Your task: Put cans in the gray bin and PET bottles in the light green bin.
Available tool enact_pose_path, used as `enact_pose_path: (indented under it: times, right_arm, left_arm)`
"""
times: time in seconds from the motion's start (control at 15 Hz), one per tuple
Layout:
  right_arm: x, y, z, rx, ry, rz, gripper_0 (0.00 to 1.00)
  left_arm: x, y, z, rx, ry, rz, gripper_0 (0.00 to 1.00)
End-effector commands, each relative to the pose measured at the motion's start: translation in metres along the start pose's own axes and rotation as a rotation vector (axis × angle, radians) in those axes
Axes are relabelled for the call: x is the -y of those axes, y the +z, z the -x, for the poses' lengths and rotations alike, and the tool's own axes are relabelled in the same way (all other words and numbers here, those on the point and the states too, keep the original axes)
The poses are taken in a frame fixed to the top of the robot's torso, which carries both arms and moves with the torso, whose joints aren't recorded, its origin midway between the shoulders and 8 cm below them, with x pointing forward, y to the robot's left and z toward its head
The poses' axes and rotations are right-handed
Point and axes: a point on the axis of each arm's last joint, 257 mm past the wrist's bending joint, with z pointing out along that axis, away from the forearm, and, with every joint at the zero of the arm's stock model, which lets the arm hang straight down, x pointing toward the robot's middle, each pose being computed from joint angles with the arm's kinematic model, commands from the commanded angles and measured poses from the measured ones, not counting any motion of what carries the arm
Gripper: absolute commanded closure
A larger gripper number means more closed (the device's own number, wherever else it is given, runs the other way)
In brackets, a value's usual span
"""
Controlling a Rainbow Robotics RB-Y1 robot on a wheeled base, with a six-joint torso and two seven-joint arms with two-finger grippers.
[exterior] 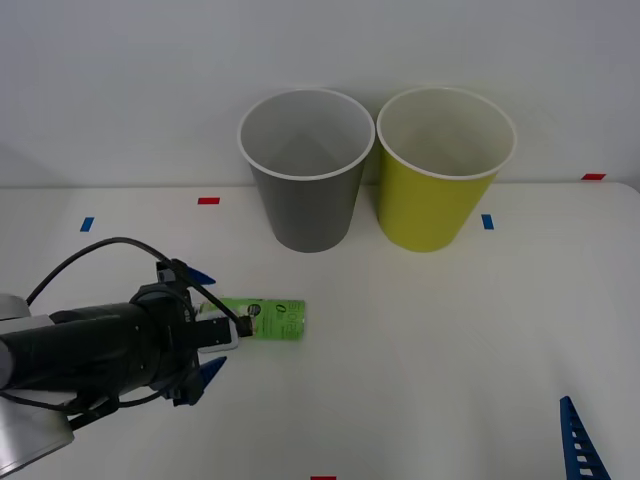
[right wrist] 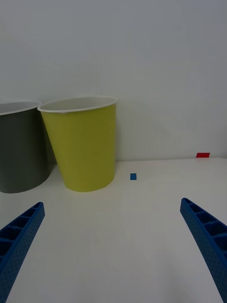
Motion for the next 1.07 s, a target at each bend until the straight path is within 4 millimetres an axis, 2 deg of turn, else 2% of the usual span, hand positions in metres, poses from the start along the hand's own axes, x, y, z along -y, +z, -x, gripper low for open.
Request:
enact_pose_path:
  times: [0.07,0.33,0.53,0.67,0.8,1.07]
  right_arm:
    - [0.0,0.0,0.0,0.0,0.0,0.0,0.0]
    - [0.0,0.0,0.0,0.0,0.0,0.0,0.0]
    - [0.0,0.0,0.0,0.0,0.0,0.0,0.0]
    - [0.0,0.0,0.0,0.0,0.0,0.0,0.0]
    - [0.0,0.0,0.0,0.0,0.0,0.0,0.0]
    - [0.0,0.0,0.0,0.0,0.0,0.0,0.0]
  left_arm:
    - [-0.001,0.004,0.02,-0.006,0.072,-0.022,0.0]
    - [-0.006,0.016,0.024,-0.009,0.115,-0.077,0.0]
    - [-0.006,0.03,0.036,0.013,0.198,-0.123,0.0]
    - [-0.005,0.032,0.043,-0.017,0.24,-0.164,0.0]
    - [0.001,0.036,0.05,-0.043,0.228,-0.21,0.0]
    - [0.003,0.065,0.061,-0.043,0.151,-0.257,0.0]
